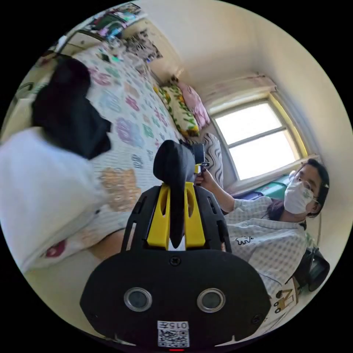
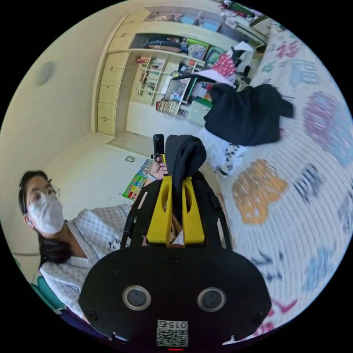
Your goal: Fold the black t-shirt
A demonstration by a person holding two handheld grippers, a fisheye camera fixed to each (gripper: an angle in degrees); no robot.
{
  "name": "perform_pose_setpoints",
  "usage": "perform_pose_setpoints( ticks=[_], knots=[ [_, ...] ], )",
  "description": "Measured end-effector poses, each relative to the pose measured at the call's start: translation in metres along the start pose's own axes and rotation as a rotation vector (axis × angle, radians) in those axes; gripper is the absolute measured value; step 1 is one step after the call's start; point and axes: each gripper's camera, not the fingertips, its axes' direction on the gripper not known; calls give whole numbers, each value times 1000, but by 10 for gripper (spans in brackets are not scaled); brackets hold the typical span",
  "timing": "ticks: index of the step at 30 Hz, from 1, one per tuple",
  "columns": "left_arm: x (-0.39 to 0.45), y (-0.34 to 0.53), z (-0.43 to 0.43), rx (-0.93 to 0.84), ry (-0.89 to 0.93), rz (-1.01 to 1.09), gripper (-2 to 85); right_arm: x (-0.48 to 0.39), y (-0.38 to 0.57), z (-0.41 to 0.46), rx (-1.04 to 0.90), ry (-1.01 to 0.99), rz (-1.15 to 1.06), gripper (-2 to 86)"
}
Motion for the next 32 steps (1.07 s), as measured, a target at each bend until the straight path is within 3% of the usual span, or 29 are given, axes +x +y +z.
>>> perform_pose_setpoints(
  ticks=[6,10,13,19,22,24,27,32],
  knots=[
    [-21,-2,-178,172,-139,-150,59,6,-167,175,-174,-33,3,47],
    [-61,-9,-208,179,-193,-285,60,25,-235,257,-275,125,56,47],
    [-87,-17,-200,136,-232,-383,63,50,-251,294,-314,214,164,50],
    [-53,-36,-191,139,-332,-323,82,60,-265,309,-243,175,281,70],
    [-4,-48,-188,145,-538,-281,92,31,-283,292,-199,288,262,86],
    [55,-58,-180,242,-778,-199,104,3,-298,277,-147,365,233,92],
    [134,-80,-136,374,-864,41,115,-56,-321,259,-74,483,152,96],
    [176,-166,14,57,-947,187,134,-152,-344,264,-30,600,-11,92]
  ],
)
